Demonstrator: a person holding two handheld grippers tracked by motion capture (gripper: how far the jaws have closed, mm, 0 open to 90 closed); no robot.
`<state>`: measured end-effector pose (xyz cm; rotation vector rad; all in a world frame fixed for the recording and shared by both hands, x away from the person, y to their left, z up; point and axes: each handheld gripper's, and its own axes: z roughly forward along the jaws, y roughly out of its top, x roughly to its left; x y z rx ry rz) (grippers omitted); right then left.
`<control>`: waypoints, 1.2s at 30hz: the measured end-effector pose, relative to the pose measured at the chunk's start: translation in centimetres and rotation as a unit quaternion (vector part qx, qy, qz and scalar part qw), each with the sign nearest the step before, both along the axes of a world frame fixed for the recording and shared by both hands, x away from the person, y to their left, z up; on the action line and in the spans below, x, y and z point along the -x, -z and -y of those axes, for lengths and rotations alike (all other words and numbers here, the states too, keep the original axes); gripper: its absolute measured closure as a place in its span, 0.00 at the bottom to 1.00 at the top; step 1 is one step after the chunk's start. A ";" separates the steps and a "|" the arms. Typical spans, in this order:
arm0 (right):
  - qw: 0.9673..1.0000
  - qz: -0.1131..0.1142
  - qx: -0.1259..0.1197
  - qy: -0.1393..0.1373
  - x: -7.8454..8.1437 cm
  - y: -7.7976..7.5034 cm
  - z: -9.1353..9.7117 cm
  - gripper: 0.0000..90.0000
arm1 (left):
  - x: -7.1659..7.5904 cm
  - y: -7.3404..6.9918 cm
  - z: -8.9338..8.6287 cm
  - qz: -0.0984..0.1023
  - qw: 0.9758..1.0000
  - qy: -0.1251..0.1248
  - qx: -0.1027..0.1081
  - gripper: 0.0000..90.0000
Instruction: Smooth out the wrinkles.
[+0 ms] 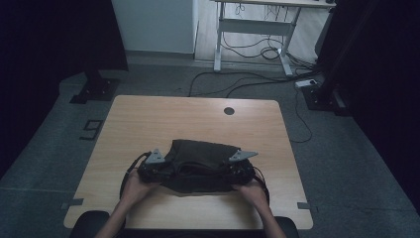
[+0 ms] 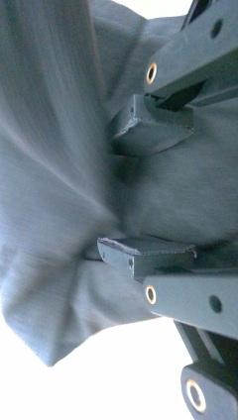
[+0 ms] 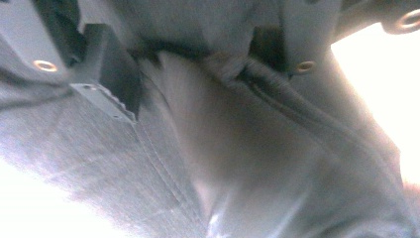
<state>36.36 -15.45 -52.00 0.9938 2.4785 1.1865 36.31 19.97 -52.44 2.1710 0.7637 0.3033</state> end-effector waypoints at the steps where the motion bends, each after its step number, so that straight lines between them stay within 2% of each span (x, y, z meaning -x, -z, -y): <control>1: 1.000 0.004 0.004 0.000 0.3 0.0 0.3 0.40 | 0.1 -0.1 -0.6 -0.004 1.000 -0.006 0.006 0.52; 4: 1.000 0.008 0.015 0.002 1.4 -0.2 1.4 0.35 | 0.3 -0.6 -1.9 -0.009 0.999 -0.024 0.029 0.51; 5: 1.000 0.004 0.027 0.008 1.7 -0.3 1.7 0.30 | 0.4 -0.8 -2.1 -0.004 0.999 -0.033 0.031 0.48; 6: 0.999 -0.004 0.042 0.011 2.0 -0.2 2.1 0.30 | 0.4 -1.2 -2.2 0.001 0.999 -0.040 0.033 0.44; 8: 0.998 -0.010 0.055 0.011 2.7 -0.1 3.2 0.30 | 0.3 -1.8 -2.0 0.011 0.998 -0.044 0.041 0.42; 10: 0.998 -0.017 0.053 0.021 3.3 0.0 4.5 0.30 | 0.3 -2.5 -1.4 0.019 0.998 -0.044 0.049 0.38; 12: 0.998 -0.020 0.051 0.042 3.7 -0.2 5.8 0.30 | 0.4 -3.0 -0.6 0.026 0.997 -0.039 0.054 0.34; 15: 0.997 -0.013 0.029 0.071 3.7 -1.1 6.8 0.29 | 0.6 -3.4 1.0 0.027 0.997 -0.024 0.062 0.30; 19: 0.997 0.004 0.001 0.079 3.1 -2.6 5.1 0.25 | 1.1 -2.9 2.9 0.017 0.998 -0.001 0.058 0.27; 22: 0.997 0.004 -0.013 0.071 2.8 -2.9 3.0 0.21 | 1.6 -1.6 3.6 0.006 0.999 0.004 0.033 0.27; 24: 0.998 -0.001 -0.005 0.069 2.7 -2.4 1.8 0.19 | 1.7 -0.6 3.8 -0.001 1.000 -0.003 0.012 0.27; 26: 0.997 -0.009 0.015 0.074 2.6 -1.6 1.0 0.17 | 1.8 0.2 3.7 -0.006 1.000 -0.010 -0.002 0.28; 29: 0.995 -0.025 0.035 0.085 2.8 -0.4 0.8 0.16 | 1.9 0.6 3.4 -0.016 1.000 -0.014 0.007 0.29; 32: 0.994 -0.029 0.051 0.093 3.0 0.6 0.8 0.16 | 2.1 0.9 3.5 -0.014 1.000 -0.016 -0.001 0.30; 36: 0.993 -0.035 0.060 0.100 2.5 1.4 0.3 0.15 | 2.0 1.1 3.6 -0.012 1.000 -0.019 -0.006 0.30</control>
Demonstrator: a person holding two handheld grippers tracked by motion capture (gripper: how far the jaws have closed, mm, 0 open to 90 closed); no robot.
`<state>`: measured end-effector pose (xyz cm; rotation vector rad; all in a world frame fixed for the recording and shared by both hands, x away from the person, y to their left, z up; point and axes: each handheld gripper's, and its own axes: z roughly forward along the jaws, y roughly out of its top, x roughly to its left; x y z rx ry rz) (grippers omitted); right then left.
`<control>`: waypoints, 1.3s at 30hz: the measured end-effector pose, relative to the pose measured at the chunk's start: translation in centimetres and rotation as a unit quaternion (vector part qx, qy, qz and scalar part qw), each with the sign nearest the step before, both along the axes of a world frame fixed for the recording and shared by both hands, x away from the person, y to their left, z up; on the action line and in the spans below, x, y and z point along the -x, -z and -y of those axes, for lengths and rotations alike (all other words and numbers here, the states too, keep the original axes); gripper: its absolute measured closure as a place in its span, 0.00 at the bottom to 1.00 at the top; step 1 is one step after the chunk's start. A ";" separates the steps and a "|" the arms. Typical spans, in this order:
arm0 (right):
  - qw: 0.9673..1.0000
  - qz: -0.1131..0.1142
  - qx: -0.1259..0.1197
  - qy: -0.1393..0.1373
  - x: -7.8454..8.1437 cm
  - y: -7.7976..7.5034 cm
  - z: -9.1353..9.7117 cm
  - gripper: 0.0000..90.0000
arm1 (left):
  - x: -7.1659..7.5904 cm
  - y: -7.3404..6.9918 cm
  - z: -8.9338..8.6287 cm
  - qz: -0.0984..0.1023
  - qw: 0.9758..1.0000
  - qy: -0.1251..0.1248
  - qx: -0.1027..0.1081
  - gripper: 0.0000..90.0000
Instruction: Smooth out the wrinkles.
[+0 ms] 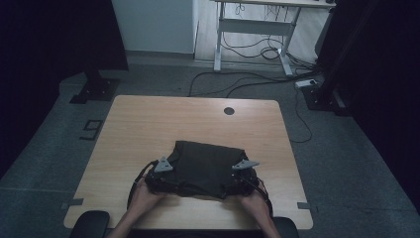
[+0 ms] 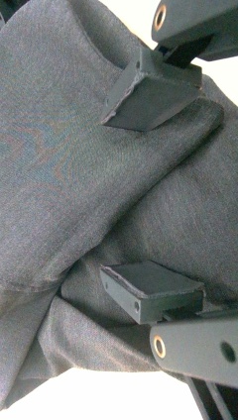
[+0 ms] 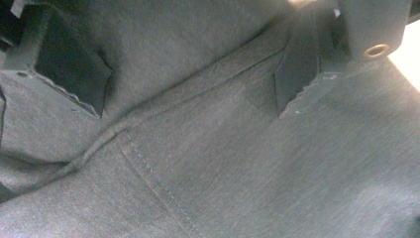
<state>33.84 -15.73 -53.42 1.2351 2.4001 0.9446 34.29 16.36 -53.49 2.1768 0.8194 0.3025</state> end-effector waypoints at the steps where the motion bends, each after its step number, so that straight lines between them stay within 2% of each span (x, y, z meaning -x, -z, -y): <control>1: 1.000 0.001 0.004 0.002 -0.2 0.0 -0.2 0.15 | -0.1 0.0 0.0 0.002 1.000 -0.001 -0.001 0.31; 4: 1.000 0.008 0.009 0.006 -1.0 0.2 -0.6 0.15 | -0.7 0.2 -0.2 0.006 1.000 -0.010 -0.001 0.31; 10: 1.000 0.008 -0.009 0.007 -4.1 0.5 -1.0 0.15 | -2.7 0.4 -1.0 0.008 0.999 -0.033 0.004 0.32; 12: 1.000 0.008 -0.011 0.005 -5.2 0.6 -1.3 0.15 | -3.5 0.4 -1.4 0.004 0.999 -0.039 0.008 0.32; 19: 1.000 0.008 -0.015 0.008 -8.5 0.6 -2.6 0.15 | -6.8 0.1 -2.3 -0.005 0.998 -0.059 -0.001 0.32; 24: 1.000 0.011 -0.018 0.011 -10.7 0.7 -3.4 0.15 | -8.5 0.3 -2.7 -0.003 0.997 -0.076 0.001 0.32; 29: 1.000 0.014 -0.024 0.009 -10.9 0.7 -3.3 0.15 | -8.5 0.3 -2.9 -0.001 0.997 -0.074 0.005 0.31; 34: 0.999 0.016 -0.034 0.006 -10.4 0.2 -2.9 0.17 | -8.5 -0.2 -3.4 -0.018 0.997 -0.074 0.022 0.26; 39: 0.999 0.019 -0.027 -0.009 -9.5 -0.9 -2.9 0.16 | -7.4 -1.3 -3.7 -0.008 0.997 -0.071 0.017 0.21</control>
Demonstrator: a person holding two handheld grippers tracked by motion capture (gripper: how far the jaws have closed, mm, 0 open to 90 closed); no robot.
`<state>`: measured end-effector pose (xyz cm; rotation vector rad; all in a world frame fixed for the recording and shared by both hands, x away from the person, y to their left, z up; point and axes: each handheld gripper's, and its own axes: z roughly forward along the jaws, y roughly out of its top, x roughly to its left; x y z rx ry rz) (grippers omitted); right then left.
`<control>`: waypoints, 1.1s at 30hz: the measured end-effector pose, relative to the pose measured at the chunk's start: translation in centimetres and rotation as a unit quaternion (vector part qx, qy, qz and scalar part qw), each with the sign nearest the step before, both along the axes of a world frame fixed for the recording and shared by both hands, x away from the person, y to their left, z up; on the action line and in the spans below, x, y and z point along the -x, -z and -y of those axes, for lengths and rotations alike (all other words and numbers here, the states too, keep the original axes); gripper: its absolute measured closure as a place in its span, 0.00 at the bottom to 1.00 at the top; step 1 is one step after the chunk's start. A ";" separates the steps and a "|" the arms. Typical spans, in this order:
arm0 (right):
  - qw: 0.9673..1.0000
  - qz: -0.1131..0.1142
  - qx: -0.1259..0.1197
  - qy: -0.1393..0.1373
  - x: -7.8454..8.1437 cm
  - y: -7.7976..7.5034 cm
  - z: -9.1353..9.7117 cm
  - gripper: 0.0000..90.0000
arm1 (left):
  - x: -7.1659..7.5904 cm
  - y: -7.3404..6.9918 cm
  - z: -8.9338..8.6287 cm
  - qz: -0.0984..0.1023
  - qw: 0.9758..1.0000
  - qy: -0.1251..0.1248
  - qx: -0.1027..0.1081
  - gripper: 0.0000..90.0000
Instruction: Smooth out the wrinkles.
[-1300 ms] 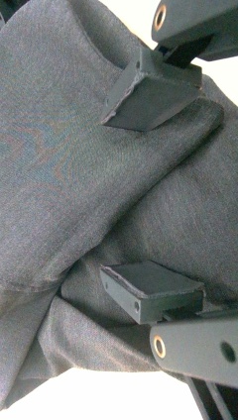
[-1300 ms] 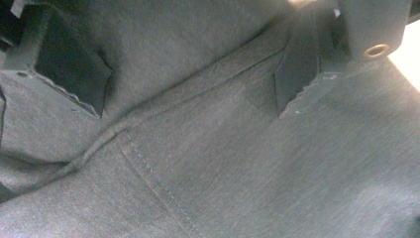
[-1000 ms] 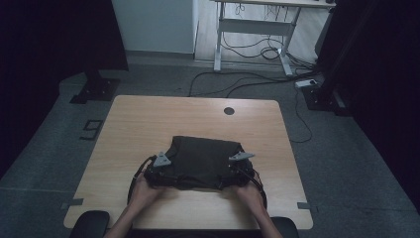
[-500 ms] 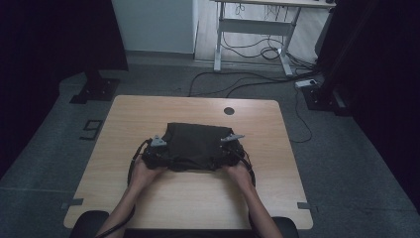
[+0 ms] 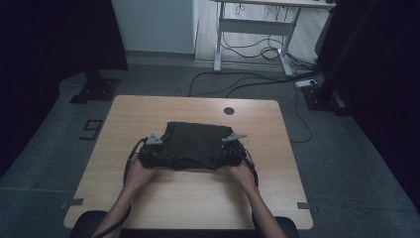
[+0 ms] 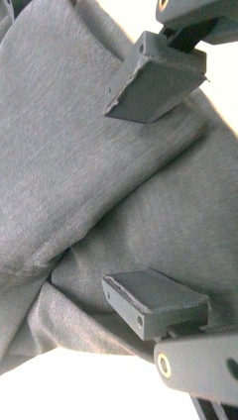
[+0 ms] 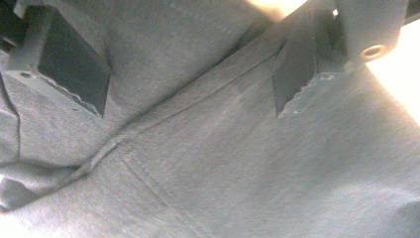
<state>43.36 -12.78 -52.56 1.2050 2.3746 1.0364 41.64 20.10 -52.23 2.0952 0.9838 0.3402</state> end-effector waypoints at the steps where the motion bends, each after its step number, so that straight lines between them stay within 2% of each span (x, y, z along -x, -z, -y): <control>1: 1.000 0.002 0.001 -0.002 0.2 -0.2 0.0 0.16 | 0.3 -0.3 -0.1 0.002 1.000 0.002 0.001 0.20; 5: 1.000 0.009 0.006 -0.013 1.2 -1.2 0.1 0.14 | 1.5 -1.6 -0.7 0.013 1.000 0.007 0.012 0.18; 12: 0.999 0.025 0.017 -0.025 3.1 -3.1 1.0 0.07 | 3.8 -3.6 -1.5 0.033 0.999 0.020 0.000 0.16; 18: 0.999 0.036 0.022 -0.023 5.0 -4.1 3.0 0.02 | 5.9 -3.9 -2.8 0.045 0.999 0.016 -0.013 0.12; 22: 0.999 0.040 0.024 -0.009 6.3 -4.1 4.8 0.00 | 7.0 -3.1 -4.2 0.046 0.998 0.001 -0.036 0.07; 25: 0.999 0.036 0.021 0.007 7.0 -3.6 6.3 0.00 | 7.3 -1.6 -5.3 0.029 0.998 -0.014 -0.046 0.04; 28: 0.999 0.027 0.017 0.025 7.7 -2.5 7.5 0.00 | 7.4 -0.3 -6.0 0.010 0.998 -0.024 -0.050 0.01; 33: 0.998 0.007 0.028 0.049 7.9 0.0 9.2 0.00 | 7.0 1.5 -6.2 -0.015 0.998 -0.025 -0.064 0.00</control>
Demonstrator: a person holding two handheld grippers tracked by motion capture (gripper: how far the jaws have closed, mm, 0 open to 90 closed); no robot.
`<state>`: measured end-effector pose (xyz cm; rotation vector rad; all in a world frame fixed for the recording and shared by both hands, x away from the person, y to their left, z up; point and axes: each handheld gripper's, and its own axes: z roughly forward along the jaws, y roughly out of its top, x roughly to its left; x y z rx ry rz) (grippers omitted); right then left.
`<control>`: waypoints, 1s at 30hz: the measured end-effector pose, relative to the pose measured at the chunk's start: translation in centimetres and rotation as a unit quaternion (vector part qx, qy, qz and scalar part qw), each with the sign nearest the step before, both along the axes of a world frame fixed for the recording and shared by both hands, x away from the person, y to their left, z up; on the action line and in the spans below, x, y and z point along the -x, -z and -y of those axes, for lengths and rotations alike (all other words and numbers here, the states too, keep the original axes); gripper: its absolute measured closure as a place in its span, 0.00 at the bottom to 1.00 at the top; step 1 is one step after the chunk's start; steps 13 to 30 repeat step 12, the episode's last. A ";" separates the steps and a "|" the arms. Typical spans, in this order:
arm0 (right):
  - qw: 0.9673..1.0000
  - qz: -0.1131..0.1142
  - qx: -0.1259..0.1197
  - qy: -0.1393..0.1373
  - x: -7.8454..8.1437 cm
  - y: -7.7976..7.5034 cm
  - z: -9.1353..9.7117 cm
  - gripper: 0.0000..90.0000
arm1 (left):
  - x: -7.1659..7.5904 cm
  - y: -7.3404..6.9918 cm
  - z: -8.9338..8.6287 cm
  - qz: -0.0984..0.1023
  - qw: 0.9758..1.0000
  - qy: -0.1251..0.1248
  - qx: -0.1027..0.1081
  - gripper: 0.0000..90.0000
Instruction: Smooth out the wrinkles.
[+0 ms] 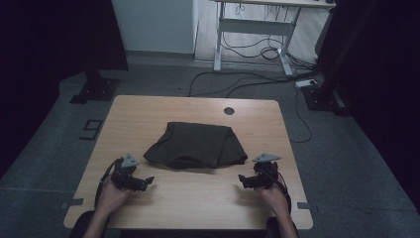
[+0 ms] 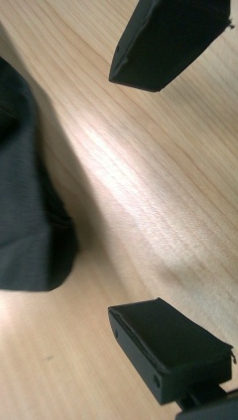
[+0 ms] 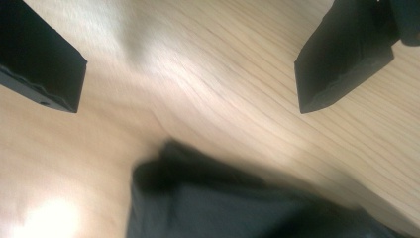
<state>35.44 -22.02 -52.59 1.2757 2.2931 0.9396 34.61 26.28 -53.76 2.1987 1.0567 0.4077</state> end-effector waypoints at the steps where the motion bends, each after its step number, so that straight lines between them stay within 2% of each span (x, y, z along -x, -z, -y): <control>1: 1.000 -0.002 0.002 0.005 0.0 0.4 0.2 0.00 | -0.1 0.3 0.0 -0.003 1.000 0.001 -0.002 0.00; 3: 1.000 -0.005 0.006 0.013 0.0 1.3 0.5 0.00 | -0.2 0.8 0.1 -0.012 1.000 0.003 -0.001 0.00; 5: 1.000 -0.011 0.012 0.019 0.0 2.3 0.7 0.00 | -0.2 1.0 0.3 -0.011 1.000 0.008 -0.006 0.00; 7: 1.000 0.006 0.000 0.027 0.1 2.9 0.8 0.00 | -0.3 1.0 0.3 -0.012 1.000 0.009 -0.008 0.00; 12: 0.999 0.013 -0.004 0.036 0.1 3.1 0.7 0.00 | -0.3 1.0 0.4 -0.012 1.000 0.006 -0.008 0.00; 30: 0.999 0.013 -0.004 0.036 0.1 3.1 0.7 0.00 | -0.3 1.0 0.4 -0.012 1.000 0.006 -0.008 0.00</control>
